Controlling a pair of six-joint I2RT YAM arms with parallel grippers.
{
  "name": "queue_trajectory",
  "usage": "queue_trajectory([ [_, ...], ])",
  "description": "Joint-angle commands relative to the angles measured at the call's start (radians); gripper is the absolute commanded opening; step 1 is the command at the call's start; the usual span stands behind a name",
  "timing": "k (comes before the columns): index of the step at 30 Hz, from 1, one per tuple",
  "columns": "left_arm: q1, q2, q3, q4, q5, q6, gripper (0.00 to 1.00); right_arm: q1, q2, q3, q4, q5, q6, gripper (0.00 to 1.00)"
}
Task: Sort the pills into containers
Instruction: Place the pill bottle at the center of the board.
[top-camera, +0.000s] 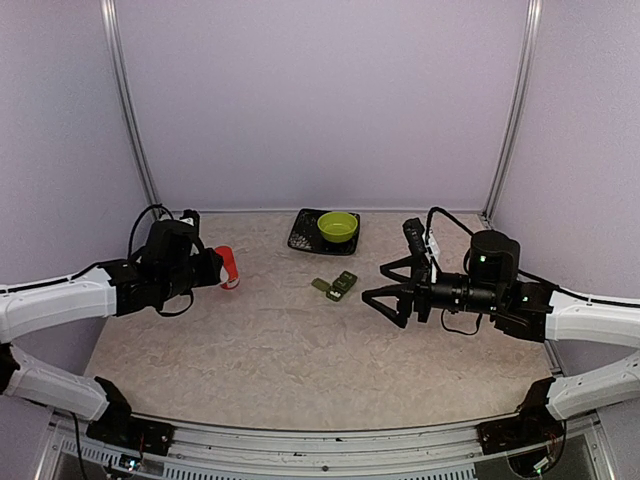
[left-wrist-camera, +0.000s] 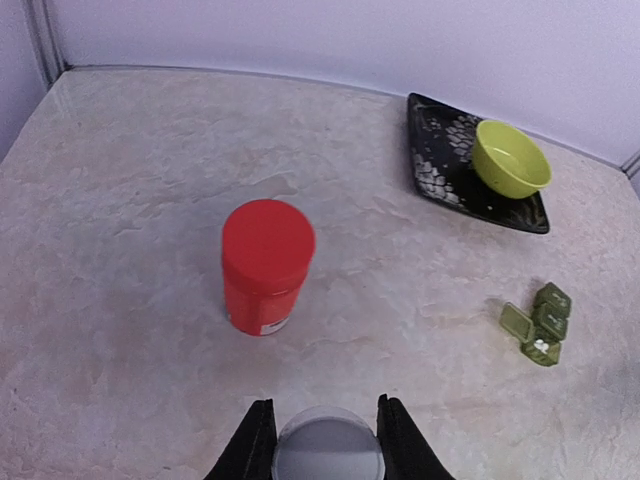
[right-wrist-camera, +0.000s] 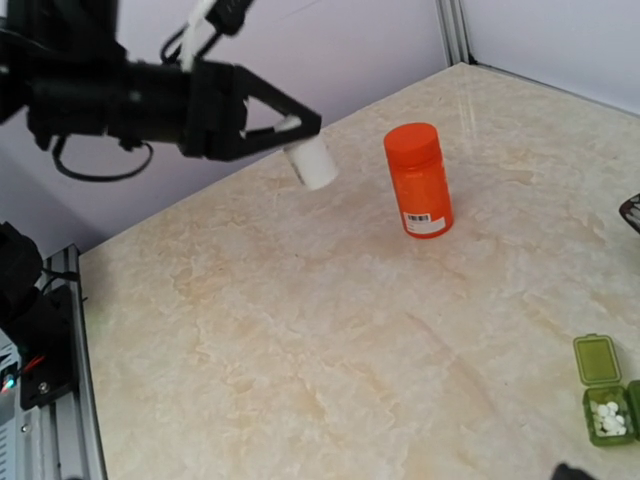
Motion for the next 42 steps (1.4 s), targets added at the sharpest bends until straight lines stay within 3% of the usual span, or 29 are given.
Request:
queue_trajectory([
  [1,0.076,0.024,-0.046,0.037,-0.033,-0.016,0.25,-0.007,-0.001,0.018,-0.004,0.01,-0.009,1.0],
  [15,0.214,0.202,-0.095,0.205,-0.037,0.018,0.24,-0.008,-0.015,-0.001,-0.004,0.01,-0.003,1.0],
  [31,0.213,0.26,-0.158,0.32,-0.029,-0.003,0.24,-0.011,0.017,0.035,-0.036,0.011,-0.032,1.0],
  [42,0.2,0.306,-0.157,0.347,-0.038,0.008,0.3,-0.031,0.039,0.07,-0.069,0.008,-0.04,1.0],
])
